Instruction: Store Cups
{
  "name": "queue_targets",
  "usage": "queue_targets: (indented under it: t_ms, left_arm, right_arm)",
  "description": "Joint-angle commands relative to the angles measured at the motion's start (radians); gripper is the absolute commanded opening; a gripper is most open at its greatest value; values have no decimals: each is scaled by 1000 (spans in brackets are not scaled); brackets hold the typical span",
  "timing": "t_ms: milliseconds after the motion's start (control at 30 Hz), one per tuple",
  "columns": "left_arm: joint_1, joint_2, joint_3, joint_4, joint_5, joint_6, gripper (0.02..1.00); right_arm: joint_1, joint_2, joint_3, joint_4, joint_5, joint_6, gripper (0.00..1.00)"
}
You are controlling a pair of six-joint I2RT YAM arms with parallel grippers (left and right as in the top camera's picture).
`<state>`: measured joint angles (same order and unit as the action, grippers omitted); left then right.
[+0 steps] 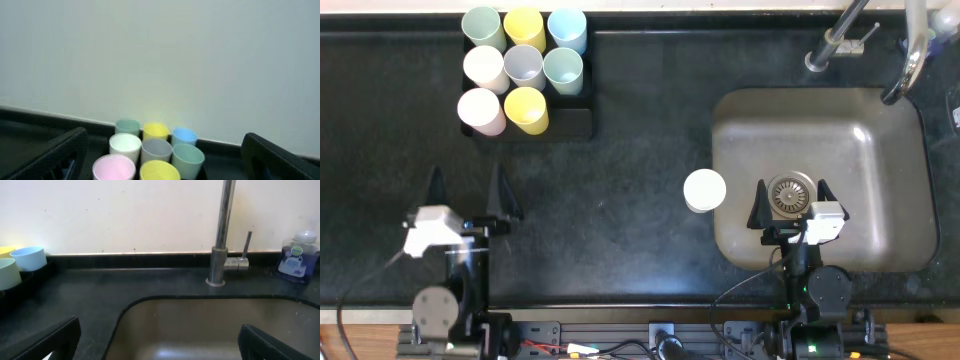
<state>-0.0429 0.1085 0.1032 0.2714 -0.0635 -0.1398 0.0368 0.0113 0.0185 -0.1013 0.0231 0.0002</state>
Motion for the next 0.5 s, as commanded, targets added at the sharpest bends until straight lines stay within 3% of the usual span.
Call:
queue_targets:
  t_ms: [33,300,500]
  left_arm:
    - [4,-87,-31,-145,51,171,998]
    - [5,-106,-31,-462,104,204,998]
    - [5,-106,-31,-506,108,203,998]
  right_arm:
    - [-4,-8,-5,5,-5,4,998]
    - [-4,-8,-5,5,-5,4,998]
    - [-4,-8,-5,5,-5,4,996]
